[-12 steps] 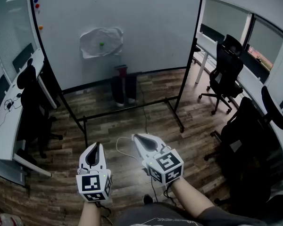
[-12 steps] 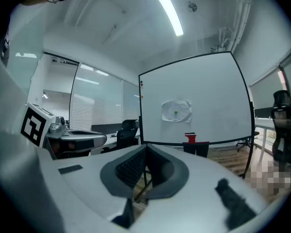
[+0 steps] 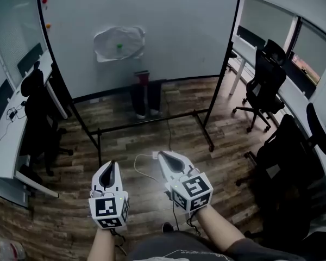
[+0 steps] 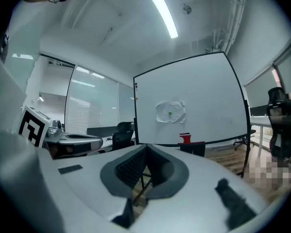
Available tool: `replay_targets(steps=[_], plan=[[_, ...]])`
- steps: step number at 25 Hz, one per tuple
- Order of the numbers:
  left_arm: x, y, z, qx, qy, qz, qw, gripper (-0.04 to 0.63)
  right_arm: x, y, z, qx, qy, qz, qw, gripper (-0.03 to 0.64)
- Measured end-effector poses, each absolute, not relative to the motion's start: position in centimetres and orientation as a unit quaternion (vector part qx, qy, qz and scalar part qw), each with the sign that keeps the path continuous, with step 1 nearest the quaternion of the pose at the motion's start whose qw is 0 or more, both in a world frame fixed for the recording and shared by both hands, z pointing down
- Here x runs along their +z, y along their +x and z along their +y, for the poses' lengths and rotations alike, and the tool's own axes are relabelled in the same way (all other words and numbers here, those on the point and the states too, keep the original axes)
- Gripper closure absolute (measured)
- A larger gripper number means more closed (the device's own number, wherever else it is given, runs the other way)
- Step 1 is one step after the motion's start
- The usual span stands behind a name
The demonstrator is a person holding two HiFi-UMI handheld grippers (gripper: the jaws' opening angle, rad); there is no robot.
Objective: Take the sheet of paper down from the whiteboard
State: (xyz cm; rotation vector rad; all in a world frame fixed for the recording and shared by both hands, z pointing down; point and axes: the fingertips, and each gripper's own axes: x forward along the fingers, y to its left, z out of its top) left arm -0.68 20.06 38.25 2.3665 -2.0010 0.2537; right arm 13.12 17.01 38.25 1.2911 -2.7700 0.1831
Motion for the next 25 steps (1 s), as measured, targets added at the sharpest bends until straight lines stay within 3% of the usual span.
replay_targets(steps=[11,25], plan=[[38.3,1.3,18.3,0.072,0.756,-0.65,0.004,0.58,37.5,15.0,15.3,-0.002,0.411,-0.911,-0.009,0.594],[42.2,-3.0,11.6,0.075,0.775,-0.626,0.04,0.58,43.7,10.8,7.8,0.045,0.434,-0.895,0.098,0.592]])
